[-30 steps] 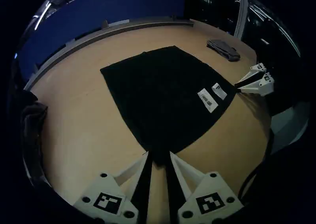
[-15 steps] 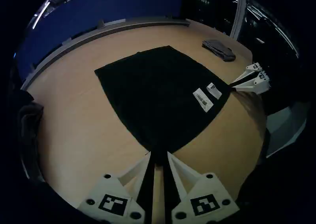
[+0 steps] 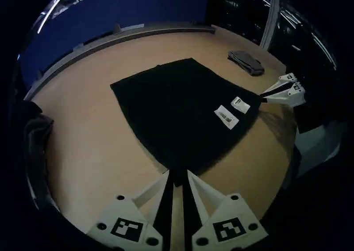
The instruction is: Fold towel
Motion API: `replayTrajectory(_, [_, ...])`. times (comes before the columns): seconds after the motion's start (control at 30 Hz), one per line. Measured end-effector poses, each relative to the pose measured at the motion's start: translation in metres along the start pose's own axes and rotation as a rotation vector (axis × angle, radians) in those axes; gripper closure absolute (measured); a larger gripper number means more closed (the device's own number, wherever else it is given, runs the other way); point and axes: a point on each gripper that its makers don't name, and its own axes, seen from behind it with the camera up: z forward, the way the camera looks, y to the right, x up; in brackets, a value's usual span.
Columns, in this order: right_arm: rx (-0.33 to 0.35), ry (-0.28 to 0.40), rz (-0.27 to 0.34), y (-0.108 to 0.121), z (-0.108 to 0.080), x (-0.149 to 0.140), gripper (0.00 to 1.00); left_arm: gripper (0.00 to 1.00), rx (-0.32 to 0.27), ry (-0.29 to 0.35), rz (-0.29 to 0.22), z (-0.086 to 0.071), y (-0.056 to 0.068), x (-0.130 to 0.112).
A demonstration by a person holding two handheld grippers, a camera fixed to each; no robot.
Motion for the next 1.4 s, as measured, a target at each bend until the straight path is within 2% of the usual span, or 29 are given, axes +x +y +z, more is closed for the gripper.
replayTrajectory(0.3, [0.01, 0.051, 0.033, -0.004, -0.038, 0.027, 0.93, 0.88, -0.013, -0.009, -0.069, -0.034, 0.009, 0.016])
replayTrajectory(0.6, [0.01, 0.086, 0.039, -0.011, -0.077, 0.046, 0.93, 0.88, -0.023, -0.009, -0.064, -0.066, 0.017, 0.035])
replayTrajectory(0.8, [0.012, 0.103, 0.05, -0.015, -0.095, 0.054, 0.93, 0.88, -0.035, -0.022, -0.084, -0.081, 0.022, 0.044])
replayTrajectory(0.9, [0.013, 0.106, 0.056, -0.016, -0.1, 0.055, 0.93, 0.88, -0.038, -0.018, -0.096, -0.084, 0.022, 0.047])
replayTrajectory(1.1, [0.016, 0.096, 0.066, -0.018, -0.099, 0.053, 0.93, 0.88, -0.036, -0.034, -0.099, -0.082, 0.023, 0.043])
replayTrajectory(1.4, [0.013, 0.079, 0.059, -0.014, -0.089, 0.06, 0.93, 0.88, -0.03, -0.099, -0.118, -0.073, 0.019, 0.04])
